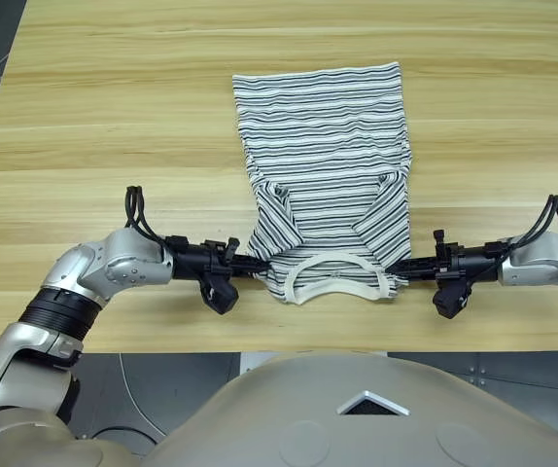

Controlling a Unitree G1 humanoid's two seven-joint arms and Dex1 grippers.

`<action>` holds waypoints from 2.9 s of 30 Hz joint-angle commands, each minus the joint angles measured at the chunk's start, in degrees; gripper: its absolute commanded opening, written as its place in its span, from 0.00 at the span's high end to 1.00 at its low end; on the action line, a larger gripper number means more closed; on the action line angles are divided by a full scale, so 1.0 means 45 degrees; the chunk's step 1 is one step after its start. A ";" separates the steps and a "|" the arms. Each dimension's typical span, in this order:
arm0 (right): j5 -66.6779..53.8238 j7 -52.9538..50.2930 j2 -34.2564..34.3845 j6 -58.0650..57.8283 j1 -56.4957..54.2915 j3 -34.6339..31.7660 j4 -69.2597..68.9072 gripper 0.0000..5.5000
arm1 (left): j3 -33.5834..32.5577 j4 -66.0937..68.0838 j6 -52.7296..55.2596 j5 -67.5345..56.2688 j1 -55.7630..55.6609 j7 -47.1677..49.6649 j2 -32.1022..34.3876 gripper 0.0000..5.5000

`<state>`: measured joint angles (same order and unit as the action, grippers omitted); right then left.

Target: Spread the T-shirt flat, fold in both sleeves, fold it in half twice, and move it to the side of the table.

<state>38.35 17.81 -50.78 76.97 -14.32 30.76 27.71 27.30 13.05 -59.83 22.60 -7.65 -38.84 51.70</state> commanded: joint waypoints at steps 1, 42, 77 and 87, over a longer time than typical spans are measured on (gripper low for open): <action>-0.4993 0.2533 -0.0797 -0.1535 -0.1177 0.1327 -0.0364 0.98 | -0.0049 -0.0677 0.1664 -0.1805 -0.0573 -0.1236 0.0169 0.97; -1.4469 1.3006 -0.0686 -1.4677 0.0629 -0.3125 -0.8388 0.98 | -0.3836 -0.6706 1.2636 -1.0635 -0.0431 -0.9646 0.1949 0.97; -0.7336 1.0054 0.5597 -0.9961 -0.5784 -0.2721 0.5232 0.98 | -0.2824 0.3716 1.0691 -0.4890 -0.5885 -0.7229 -0.2536 0.97; -0.6209 0.7859 0.6261 -0.9657 -0.7027 -0.2938 0.7985 0.76 | -0.2583 0.5827 1.0175 -0.4188 -0.6327 -0.7157 -0.2864 0.84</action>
<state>9.13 54.89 -22.71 33.57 -43.82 18.05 61.81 15.56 37.31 -12.55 2.61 -34.33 -71.84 37.75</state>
